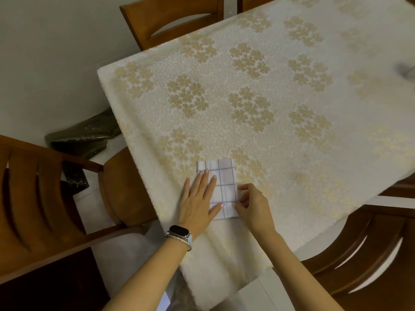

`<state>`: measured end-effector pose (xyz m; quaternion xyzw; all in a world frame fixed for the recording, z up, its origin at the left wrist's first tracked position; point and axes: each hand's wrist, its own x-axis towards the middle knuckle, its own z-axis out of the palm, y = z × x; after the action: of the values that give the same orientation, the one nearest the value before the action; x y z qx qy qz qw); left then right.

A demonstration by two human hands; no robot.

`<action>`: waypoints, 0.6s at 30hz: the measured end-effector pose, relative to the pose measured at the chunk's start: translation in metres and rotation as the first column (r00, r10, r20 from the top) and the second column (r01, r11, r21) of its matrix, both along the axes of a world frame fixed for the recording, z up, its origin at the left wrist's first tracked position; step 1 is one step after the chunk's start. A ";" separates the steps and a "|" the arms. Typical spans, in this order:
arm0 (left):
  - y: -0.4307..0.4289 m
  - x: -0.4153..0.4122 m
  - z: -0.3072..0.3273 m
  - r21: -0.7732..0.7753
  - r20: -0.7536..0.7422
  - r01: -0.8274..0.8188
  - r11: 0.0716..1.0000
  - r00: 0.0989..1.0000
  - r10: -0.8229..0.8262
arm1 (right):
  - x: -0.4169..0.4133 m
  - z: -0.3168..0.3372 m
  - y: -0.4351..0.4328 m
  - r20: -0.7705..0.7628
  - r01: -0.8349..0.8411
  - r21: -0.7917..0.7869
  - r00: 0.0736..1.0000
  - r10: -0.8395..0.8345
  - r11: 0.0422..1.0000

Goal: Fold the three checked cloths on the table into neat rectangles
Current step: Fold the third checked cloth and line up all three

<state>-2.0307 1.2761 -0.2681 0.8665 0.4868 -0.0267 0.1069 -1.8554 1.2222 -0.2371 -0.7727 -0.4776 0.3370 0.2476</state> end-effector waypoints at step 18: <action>0.009 -0.001 0.009 -0.086 -0.077 0.077 0.993 0.993 -0.084 | 0.016 -0.029 0.034 0.543 -0.540 -0.098 0.675 0.499 0.836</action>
<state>-2.0318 1.2847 -0.2591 0.8786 0.4537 -0.0861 0.1216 -1.8394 1.2561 -0.2663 -0.6586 -0.7390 0.1405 0.0215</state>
